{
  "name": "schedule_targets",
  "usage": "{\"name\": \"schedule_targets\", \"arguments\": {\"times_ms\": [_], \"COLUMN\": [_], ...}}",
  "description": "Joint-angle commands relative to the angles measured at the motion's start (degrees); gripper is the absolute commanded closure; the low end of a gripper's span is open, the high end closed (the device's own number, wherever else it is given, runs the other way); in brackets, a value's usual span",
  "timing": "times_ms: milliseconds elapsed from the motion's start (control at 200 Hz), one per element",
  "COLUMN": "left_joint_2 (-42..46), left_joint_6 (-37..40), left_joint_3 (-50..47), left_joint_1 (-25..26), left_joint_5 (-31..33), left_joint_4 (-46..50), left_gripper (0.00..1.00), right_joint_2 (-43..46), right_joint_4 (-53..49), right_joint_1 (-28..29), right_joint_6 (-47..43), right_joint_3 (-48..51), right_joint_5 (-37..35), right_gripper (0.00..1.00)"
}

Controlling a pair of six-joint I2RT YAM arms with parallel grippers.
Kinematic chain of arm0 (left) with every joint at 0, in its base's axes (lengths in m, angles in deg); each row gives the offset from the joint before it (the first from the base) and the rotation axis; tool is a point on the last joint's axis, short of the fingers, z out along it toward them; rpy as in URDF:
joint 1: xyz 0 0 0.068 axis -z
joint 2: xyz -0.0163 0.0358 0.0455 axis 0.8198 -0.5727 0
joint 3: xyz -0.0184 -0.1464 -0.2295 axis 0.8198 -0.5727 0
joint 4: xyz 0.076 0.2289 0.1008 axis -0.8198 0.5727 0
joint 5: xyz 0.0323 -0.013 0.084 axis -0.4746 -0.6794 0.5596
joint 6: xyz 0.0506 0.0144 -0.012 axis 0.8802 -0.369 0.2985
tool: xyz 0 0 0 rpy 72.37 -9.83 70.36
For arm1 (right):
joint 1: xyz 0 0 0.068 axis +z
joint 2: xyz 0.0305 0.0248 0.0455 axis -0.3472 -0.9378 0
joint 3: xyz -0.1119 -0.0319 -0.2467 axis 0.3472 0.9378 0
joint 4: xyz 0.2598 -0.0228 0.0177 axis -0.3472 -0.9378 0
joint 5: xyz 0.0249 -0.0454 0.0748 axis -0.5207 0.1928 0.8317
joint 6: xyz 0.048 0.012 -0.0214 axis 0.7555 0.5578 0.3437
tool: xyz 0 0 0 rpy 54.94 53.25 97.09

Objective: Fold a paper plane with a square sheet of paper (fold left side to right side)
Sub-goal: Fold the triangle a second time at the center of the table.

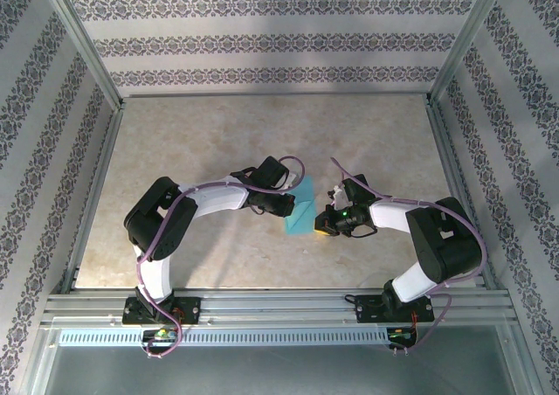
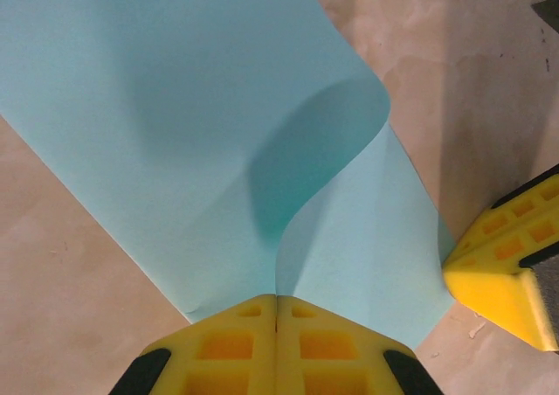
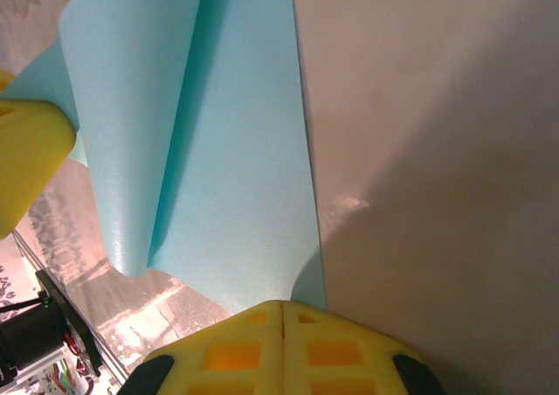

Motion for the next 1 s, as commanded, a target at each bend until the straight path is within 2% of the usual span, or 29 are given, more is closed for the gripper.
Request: {"name": "schedule_targets", "arguments": {"times_ms": [0, 994], "left_joint_2": [-1.09, -1.97], "left_joint_6": [1.95, 2.14], "left_joint_3": [1.55, 2.06], "left_joint_1": [-0.88, -0.92], "left_joint_5": [1.81, 3.97], "left_joint_4": [2.56, 1.99], "left_gripper": [1.0, 1.0], "right_joint_2": [-1.65, -1.63], "right_joint_4": [-3.6, -3.63], "right_joint_1": [0.6, 0.66], "right_joint_6": [-1.21, -1.27], "right_joint_3": [0.54, 0.56], "right_joint_5": [-3.14, -3.32], "right_gripper": [1.0, 1.0]}}
